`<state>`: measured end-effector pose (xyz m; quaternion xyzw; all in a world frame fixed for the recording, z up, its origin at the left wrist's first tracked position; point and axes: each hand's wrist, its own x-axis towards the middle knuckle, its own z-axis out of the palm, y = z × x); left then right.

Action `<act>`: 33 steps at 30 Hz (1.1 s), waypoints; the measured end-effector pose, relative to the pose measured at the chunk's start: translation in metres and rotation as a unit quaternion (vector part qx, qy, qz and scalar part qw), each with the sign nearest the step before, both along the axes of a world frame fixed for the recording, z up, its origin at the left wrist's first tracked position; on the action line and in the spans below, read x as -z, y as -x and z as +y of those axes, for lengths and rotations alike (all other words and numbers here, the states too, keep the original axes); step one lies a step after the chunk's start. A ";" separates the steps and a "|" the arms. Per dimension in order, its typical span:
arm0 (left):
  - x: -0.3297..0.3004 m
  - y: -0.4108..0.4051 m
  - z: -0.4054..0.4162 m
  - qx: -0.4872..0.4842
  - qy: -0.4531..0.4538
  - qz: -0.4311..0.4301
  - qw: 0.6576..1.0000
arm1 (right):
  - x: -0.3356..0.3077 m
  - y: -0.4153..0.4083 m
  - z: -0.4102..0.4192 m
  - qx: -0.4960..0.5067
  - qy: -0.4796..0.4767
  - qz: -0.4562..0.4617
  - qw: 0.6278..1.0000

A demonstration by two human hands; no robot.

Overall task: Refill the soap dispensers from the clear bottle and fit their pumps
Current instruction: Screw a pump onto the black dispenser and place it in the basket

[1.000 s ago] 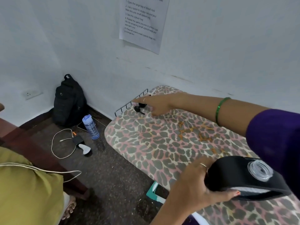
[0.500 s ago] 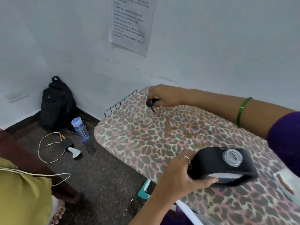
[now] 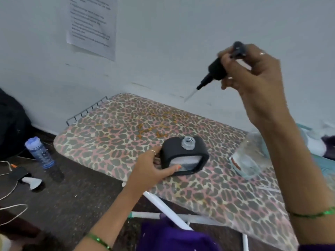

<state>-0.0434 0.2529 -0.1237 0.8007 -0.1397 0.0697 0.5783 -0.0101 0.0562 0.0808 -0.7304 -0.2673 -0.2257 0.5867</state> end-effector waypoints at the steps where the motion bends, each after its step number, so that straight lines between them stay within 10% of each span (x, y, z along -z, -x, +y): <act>1: -0.001 0.001 0.000 -0.001 0.001 0.003 1.000 | 0.003 0.010 -0.009 0.006 -0.021 -0.002 1.000; 33: 0.005 0.000 0.000 -0.020 -0.032 -0.032 0.999 | 0.097 0.022 0.006 0.063 0.049 0.161 0.984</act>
